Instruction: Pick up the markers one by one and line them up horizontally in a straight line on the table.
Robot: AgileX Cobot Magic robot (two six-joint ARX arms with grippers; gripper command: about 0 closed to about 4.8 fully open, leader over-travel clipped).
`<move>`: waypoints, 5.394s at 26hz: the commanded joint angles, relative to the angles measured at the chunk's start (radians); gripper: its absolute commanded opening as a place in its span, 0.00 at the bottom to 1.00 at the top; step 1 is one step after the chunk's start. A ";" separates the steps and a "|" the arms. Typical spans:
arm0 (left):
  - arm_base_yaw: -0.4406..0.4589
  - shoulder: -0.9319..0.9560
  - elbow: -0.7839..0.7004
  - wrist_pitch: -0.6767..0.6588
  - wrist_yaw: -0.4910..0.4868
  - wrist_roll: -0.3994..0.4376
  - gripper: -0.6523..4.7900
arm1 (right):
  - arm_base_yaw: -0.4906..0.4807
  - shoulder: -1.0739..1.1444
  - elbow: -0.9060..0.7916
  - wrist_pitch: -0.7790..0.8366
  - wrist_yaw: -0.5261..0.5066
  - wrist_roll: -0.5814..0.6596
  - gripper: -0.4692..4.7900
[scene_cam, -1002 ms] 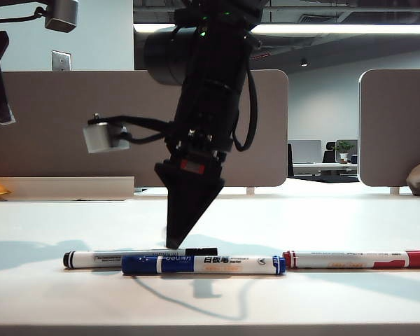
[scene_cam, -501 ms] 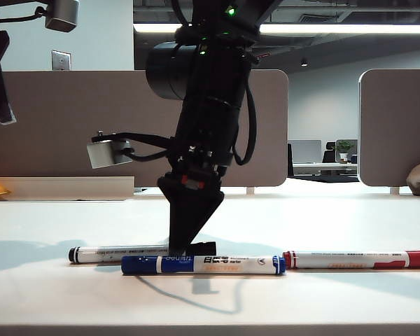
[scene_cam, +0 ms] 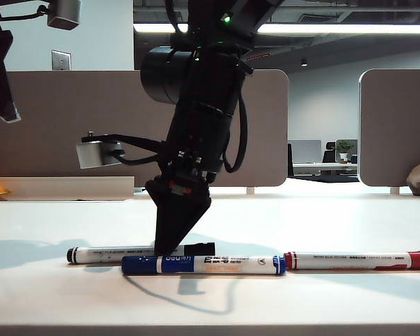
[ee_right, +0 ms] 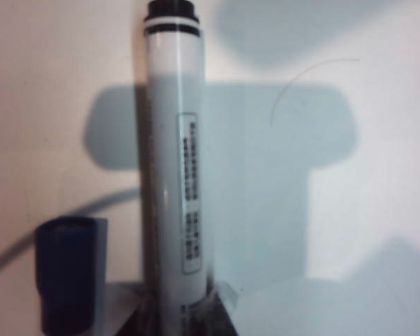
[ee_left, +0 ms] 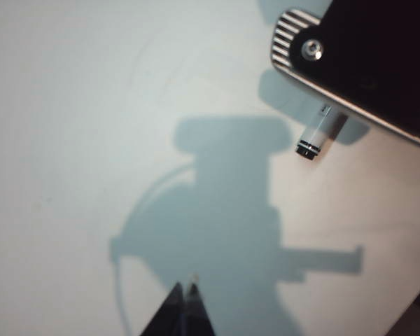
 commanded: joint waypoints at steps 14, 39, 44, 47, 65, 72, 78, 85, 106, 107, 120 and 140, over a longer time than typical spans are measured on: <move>0.001 -0.014 0.011 0.066 -0.003 -0.053 0.11 | 0.040 0.031 0.128 0.019 -0.035 0.082 0.20; 0.083 -0.155 0.023 0.046 0.000 -0.048 0.11 | 0.160 0.126 0.230 0.005 -0.075 0.162 0.19; 0.083 -0.155 0.023 0.047 0.000 -0.048 0.11 | 0.160 0.132 0.230 0.007 -0.073 0.163 0.19; 0.083 -0.155 0.023 0.050 0.001 -0.048 0.11 | 0.159 0.137 0.230 0.008 -0.073 0.176 0.19; 0.083 -0.155 0.023 0.058 0.000 -0.047 0.11 | 0.132 0.161 0.229 -0.028 -0.069 0.184 0.19; 0.083 -0.155 0.023 0.058 0.000 -0.045 0.11 | 0.132 0.161 0.230 -0.028 -0.074 0.185 0.32; 0.083 -0.155 0.023 0.058 0.000 -0.045 0.11 | 0.134 0.161 0.230 -0.030 -0.096 0.185 0.49; 0.083 -0.155 0.023 0.063 0.001 -0.045 0.11 | 0.140 0.161 0.230 -0.039 -0.096 0.185 0.50; 0.083 -0.158 0.023 0.074 0.044 -0.079 0.11 | 0.148 0.159 0.377 -0.109 -0.061 0.185 0.61; 0.083 -0.163 0.023 0.078 0.043 -0.079 0.11 | 0.147 0.154 0.391 -0.124 -0.050 0.185 0.61; 0.105 -0.221 0.023 0.109 0.015 -0.196 0.11 | 0.061 0.017 0.395 -0.167 0.108 0.167 0.09; 0.171 -0.322 0.019 0.228 0.164 -0.424 0.11 | -0.147 -0.261 0.334 -0.069 -0.043 0.320 0.08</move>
